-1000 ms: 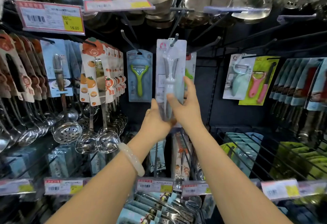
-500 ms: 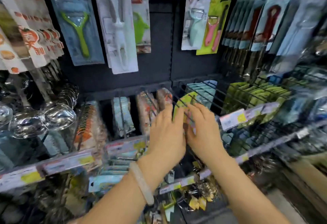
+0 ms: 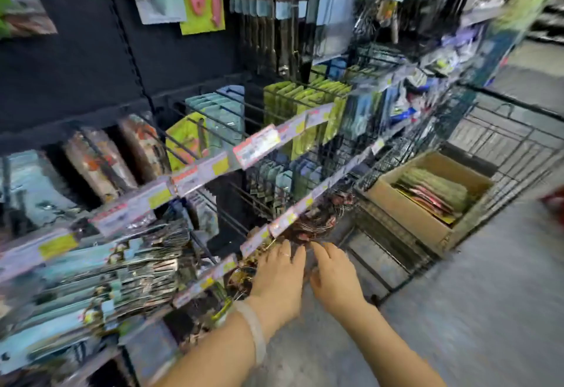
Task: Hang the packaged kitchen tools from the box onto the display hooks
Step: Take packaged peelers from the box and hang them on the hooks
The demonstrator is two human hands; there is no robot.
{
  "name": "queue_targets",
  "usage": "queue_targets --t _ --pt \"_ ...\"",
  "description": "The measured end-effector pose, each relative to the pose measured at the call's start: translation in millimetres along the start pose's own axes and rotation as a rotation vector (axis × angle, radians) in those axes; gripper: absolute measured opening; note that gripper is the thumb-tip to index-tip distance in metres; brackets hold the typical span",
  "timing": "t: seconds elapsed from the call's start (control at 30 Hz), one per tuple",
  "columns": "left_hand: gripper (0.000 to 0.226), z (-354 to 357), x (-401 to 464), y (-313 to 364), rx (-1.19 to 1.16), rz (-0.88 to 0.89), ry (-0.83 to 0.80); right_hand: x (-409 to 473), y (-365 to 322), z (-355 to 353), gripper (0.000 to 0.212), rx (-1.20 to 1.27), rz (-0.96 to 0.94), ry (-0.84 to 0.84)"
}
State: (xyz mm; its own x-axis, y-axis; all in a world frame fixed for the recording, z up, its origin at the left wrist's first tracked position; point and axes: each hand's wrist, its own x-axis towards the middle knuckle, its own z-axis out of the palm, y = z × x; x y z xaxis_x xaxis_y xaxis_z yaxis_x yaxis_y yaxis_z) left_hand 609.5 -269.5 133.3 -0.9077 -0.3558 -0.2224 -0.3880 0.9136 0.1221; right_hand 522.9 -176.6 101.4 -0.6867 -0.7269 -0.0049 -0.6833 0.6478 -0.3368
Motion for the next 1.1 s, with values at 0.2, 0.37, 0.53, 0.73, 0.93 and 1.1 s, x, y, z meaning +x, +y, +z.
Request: queue_targets --t 0.2,0.37,0.53,0.73,0.93,1.1 --pt "0.081 23 32 57 0.023 0.006 -0.107 -15 81 -5 0.061 -0.071 0.109 -0.163" --pt "0.078 34 65 119 0.020 0.026 -0.142 -25 155 -20 0.063 -0.084 0.185 -0.219" --pt "0.071 44 103 181 0.023 0.047 -0.154 -28 229 -38 0.060 -0.074 0.260 -0.223" --pt "0.069 46 143 238 0.041 0.085 -0.192 -26 303 -65 0.059 -0.047 0.341 -0.220" --pt "0.069 46 186 269 0.032 0.118 -0.215 -7 345 -72 0.061 0.011 0.382 -0.213" --pt "0.069 50 241 288 0.022 0.140 -0.259 29 382 -76 0.061 0.021 0.408 -0.171"
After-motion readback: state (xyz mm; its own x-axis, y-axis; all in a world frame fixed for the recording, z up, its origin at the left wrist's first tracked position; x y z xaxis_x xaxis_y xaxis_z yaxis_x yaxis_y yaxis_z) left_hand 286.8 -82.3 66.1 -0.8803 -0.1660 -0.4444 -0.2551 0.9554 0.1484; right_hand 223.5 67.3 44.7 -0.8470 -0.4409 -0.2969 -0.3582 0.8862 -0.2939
